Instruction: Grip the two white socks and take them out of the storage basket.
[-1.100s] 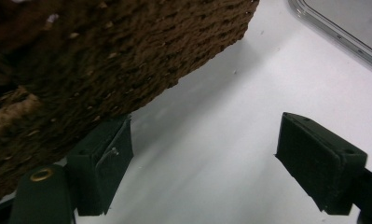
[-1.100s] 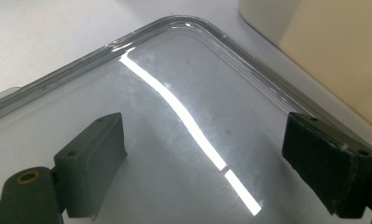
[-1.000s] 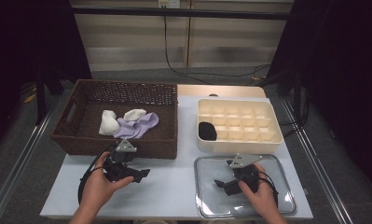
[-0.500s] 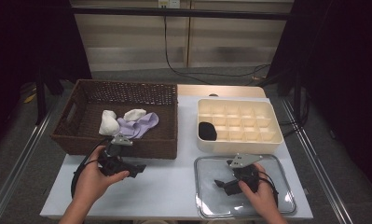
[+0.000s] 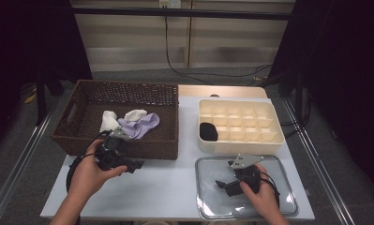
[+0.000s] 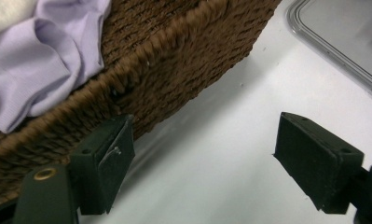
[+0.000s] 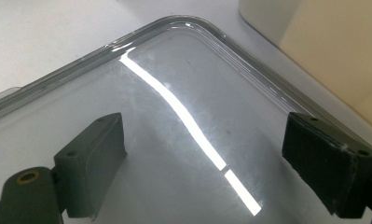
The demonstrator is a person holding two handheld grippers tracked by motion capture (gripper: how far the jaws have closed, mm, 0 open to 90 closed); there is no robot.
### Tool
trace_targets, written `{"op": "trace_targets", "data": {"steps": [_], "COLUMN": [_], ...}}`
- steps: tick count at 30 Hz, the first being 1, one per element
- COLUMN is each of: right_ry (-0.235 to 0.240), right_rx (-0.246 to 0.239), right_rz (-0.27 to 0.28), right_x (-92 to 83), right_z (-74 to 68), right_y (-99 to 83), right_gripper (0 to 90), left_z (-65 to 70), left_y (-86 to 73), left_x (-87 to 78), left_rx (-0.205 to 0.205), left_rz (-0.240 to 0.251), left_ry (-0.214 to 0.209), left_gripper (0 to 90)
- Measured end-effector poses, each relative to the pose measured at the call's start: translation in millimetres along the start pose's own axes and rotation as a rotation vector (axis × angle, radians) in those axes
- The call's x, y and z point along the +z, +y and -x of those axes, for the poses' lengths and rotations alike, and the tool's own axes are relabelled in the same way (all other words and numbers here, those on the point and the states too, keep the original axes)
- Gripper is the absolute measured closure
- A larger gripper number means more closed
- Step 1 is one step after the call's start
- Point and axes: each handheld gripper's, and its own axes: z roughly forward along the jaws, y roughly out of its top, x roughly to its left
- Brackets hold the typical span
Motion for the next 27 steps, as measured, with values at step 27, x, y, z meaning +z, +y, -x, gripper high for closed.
{"op": "trace_targets", "data": {"steps": [27], "right_ry": [0.000], "right_rx": [0.000], "right_rz": [0.000], "right_x": [0.0], "right_z": [0.1], "right_y": [0.0], "right_gripper": [12.5], "left_z": [-21.4], "left_y": [30.5], "left_x": [-28.6], "left_rx": [-0.032], "left_rz": [-0.002], "left_ry": [0.025], "left_gripper": [20.6]}}
